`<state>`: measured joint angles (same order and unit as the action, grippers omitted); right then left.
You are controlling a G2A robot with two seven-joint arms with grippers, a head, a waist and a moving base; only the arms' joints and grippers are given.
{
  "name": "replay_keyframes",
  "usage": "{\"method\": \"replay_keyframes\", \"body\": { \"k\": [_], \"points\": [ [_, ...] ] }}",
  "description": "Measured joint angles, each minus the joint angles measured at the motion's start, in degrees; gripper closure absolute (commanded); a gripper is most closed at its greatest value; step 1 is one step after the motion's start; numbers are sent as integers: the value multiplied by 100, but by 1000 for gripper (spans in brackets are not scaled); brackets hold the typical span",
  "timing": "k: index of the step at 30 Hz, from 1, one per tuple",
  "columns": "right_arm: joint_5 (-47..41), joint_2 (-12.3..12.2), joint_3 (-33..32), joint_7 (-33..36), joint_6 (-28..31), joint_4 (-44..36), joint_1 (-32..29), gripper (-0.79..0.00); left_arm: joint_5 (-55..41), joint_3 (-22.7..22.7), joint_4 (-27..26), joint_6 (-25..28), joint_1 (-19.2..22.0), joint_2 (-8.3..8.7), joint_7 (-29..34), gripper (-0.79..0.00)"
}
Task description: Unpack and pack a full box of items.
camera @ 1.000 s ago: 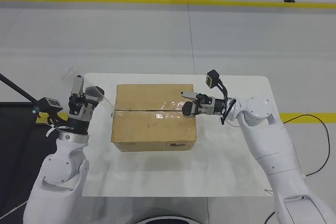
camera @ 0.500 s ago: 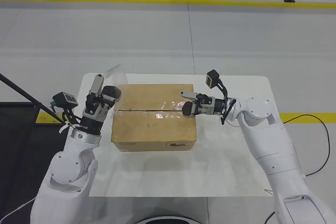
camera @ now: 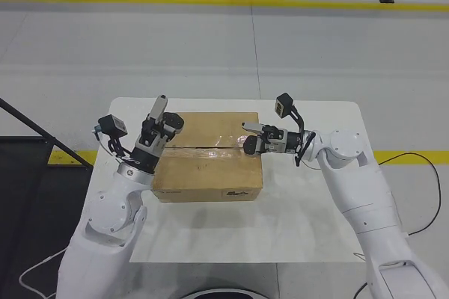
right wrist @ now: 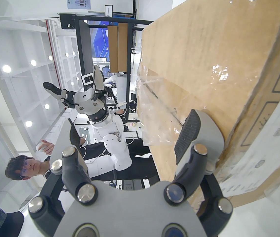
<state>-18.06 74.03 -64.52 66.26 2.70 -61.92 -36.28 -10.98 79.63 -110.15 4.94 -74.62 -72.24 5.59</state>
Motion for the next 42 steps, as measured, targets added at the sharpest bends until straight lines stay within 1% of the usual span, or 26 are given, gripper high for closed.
{"method": "replay_keyframes", "body": {
  "k": [4,7,10,13,17,20,23,29,31,34,35,37,39,42],
  "points": [
    [0,0,0,0,0,0,0,-785,35,-28,-11,10,28,-12,0,-785],
    [67,-11,-9,-123,-18,-127,-62,-785,43,117,-130,122,-70,-3,18,-785],
    [438,-62,-52,-427,-195,-546,-129,-785,-11,384,-320,306,-294,17,51,-785],
    [951,-122,-95,-773,-427,-1175,-244,-785,-81,700,-514,500,-595,40,102,-785],
    [1711,-196,-103,-1133,-878,-2089,-403,-785,-210,1095,-743,796,-1026,59,135,-785],
    [2288,-245,-16,-997,-1103,-2609,-388,-785,-265,1406,-860,1033,-1340,67,108,-785],
    [2762,-270,110,-820,-1356,-2908,-268,-785,-407,1729,-926,1257,-1658,70,78,-785],
    [2831,-271,133,-801,-1407,-2930,-244,-785,-708,2275,-805,1673,-2216,69,174,-785],
    [2829,-270,136,-804,-1404,-2932,-247,-785,-821,2370,-719,1796,-2357,63,213,-785],
    [2910,-252,308,-821,-1279,-2924,-229,-785,-1064,2503,-546,1982,-2528,54,306,-785],
    [3059,-234,453,-789,-1278,-2889,-124,-785,-1170,2551,-480,2052,-2582,51,349,-785],
    [3293,-191,714,-646,-1466,-2765,114,-785,-1317,2620,-387,2151,-2654,47,430,-785],
    [3573,-125,1048,-423,-1745,-2611,488,-785,-1483,2678,-293,2230,-2713,44,550,-785],
    [3774,-16,1491,-74,-1926,-2341,1046,-785,-1776,2733,-163,2274,-2751,48,842,-785]
  ]
}}
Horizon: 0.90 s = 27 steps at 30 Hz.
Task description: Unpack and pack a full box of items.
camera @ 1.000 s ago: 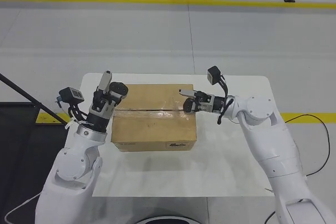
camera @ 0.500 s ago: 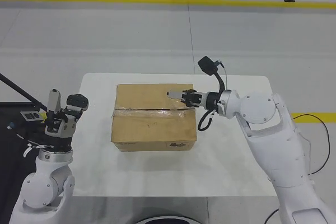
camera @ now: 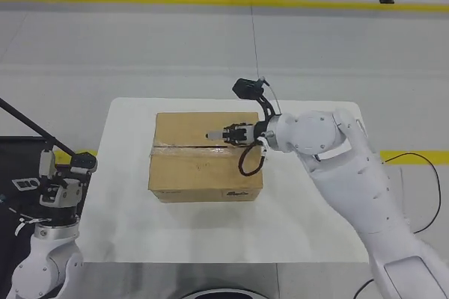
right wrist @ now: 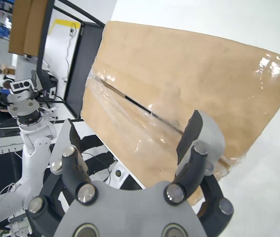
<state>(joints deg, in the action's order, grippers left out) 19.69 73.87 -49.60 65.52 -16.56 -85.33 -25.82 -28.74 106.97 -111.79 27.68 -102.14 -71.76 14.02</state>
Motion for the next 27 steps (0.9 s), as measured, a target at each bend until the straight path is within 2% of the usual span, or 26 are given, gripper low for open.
{"method": "replay_keyframes", "body": {
  "k": [5,11,14,15,17,19,25,27],
  "points": [
    [705,214,762,414,-610,274,775,-785,-165,75,172,54,-27,-1,257,-785],
    [1104,453,1433,1048,-1135,577,1387,-773,-532,129,271,59,-40,-4,581,-785],
    [1098,565,1629,1045,-1184,896,1554,-674,-605,189,348,67,-8,-2,695,-785],
    [1072,597,1674,1029,-1194,989,1594,-600,-617,197,363,65,2,-2,717,-785],
    [987,668,1760,1010,-1210,1192,1677,-529,-634,209,394,56,26,-3,753,-785],
    [919,723,1830,1014,-1206,1361,1743,-372,-641,214,424,38,54,-4,779,-785],
    [733,873,2035,1055,-1166,1845,1960,-95,-667,238,476,-13,119,-9,863,-785],
    [717,901,2094,1057,-1164,1917,2007,-31,-666,246,470,-26,129,-11,876,-785]
  ]
}}
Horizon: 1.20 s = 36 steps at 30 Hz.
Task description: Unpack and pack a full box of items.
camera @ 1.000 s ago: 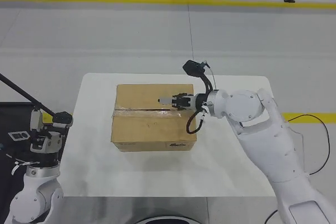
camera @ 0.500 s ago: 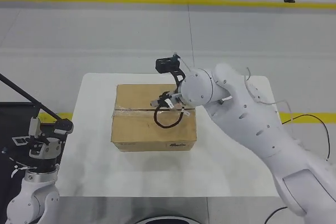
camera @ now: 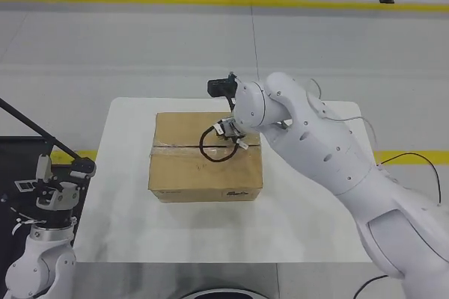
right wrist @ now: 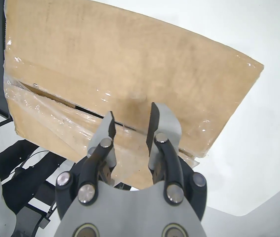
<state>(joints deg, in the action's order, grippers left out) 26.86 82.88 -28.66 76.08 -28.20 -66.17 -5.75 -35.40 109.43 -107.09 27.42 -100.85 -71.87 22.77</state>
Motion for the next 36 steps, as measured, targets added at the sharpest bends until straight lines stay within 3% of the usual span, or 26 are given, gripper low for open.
{"method": "replay_keyframes", "body": {
  "k": [1,7,13,22,36],
  "points": [
    [-4,12,25,-10,-10,26,22,0,-1,3,-6,-8,5,-1,4,-785],
    [-18,38,75,-107,-105,0,117,0,21,-1,-60,-27,10,-13,16,-785],
    [198,-80,-268,-567,-309,-616,-42,0,104,-34,-121,-67,-2,-27,-9,-785],
    [1121,-388,-881,-1806,-370,-1835,-932,0,201,-119,-188,-208,61,-35,90,-785],
    [2113,-677,-1694,-3552,326,-3076,-2494,0,671,-340,-534,-653,326,-3,441,-785]
  ]
}}
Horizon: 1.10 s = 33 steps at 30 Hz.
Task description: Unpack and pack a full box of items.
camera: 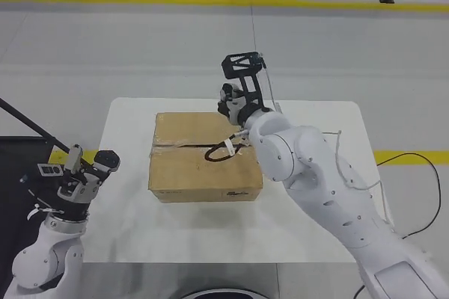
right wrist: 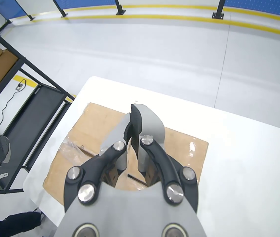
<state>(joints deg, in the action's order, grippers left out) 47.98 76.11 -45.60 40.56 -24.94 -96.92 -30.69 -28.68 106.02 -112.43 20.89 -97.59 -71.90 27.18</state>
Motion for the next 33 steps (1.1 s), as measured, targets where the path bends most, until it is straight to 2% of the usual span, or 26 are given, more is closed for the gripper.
{"method": "replay_keyframes", "body": {
  "k": [7,14,17,24,33],
  "points": [
    [219,-120,-460,-902,574,-301,-896,0,322,-389,9,-567,561,42,318,-785],
    [379,-180,-798,-1715,1020,-430,-1616,0,405,-962,611,-1329,1549,79,680,-785],
    [447,-190,-889,-1910,1191,-487,-1802,0,536,-1107,800,-1581,1808,89,651,-785],
    [546,-206,-1071,-2480,1744,-525,-2161,0,885,-1316,885,-1925,2042,102,368,-785],
    [517,-162,-1143,-2936,2193,-275,-2291,0,1154,-1528,962,-2187,2187,123,304,-785]
  ]
}}
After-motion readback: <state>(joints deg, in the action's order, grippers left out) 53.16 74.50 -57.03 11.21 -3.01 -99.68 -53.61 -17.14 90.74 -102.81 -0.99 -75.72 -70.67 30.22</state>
